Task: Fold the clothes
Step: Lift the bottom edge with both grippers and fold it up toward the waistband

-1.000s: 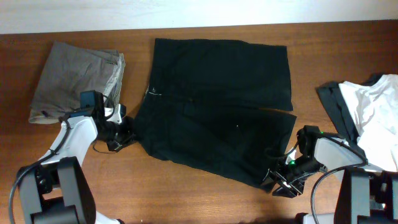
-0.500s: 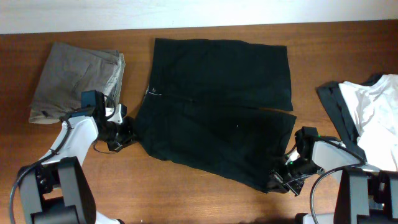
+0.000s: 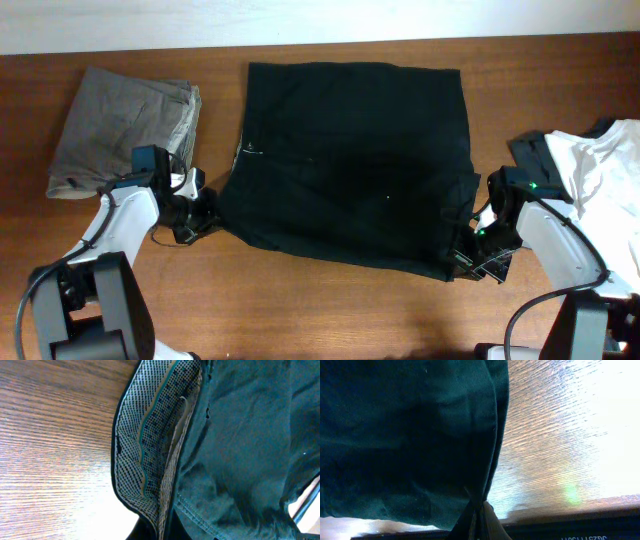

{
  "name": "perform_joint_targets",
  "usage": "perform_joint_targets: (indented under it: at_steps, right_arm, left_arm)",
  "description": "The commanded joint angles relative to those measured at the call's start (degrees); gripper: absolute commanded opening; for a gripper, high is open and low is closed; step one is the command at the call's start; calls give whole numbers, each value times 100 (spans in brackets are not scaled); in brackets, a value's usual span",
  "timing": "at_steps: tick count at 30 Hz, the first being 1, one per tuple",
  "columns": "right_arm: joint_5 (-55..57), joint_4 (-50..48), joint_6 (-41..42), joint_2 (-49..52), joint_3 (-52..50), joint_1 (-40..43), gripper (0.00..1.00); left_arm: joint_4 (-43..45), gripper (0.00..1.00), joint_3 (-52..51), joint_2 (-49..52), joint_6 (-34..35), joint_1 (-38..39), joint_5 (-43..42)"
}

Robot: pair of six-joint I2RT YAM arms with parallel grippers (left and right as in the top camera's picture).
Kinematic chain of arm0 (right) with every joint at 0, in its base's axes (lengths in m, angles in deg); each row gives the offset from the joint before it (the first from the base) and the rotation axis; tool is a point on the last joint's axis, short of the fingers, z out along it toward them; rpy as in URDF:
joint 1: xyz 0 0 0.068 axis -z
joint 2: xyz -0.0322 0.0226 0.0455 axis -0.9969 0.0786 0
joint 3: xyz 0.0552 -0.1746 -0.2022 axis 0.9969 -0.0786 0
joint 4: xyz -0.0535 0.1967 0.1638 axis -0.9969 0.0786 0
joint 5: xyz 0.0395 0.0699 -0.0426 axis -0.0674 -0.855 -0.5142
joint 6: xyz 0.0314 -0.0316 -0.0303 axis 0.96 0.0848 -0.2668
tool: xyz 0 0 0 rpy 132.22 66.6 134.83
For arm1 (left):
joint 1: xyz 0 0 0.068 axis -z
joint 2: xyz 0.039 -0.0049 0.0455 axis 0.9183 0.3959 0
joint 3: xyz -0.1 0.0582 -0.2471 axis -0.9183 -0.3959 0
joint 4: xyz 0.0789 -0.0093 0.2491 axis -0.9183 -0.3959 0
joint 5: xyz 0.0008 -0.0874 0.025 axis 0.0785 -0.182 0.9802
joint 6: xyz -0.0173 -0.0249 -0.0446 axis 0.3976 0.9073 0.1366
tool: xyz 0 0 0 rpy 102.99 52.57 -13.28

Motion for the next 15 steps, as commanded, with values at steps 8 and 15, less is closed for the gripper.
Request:
perform_joint_targets:
  at_steps: [8,15]
  right_arm:
    - [76,1279,-411,-625,2015,-48,4]
    - [216,2999,-713,-841,4518,-48,4]
  left_arm:
    - [-544,0,127,-1384,-612,17,142]
    - [-2317,0,376,-4299,-584,13,1364]
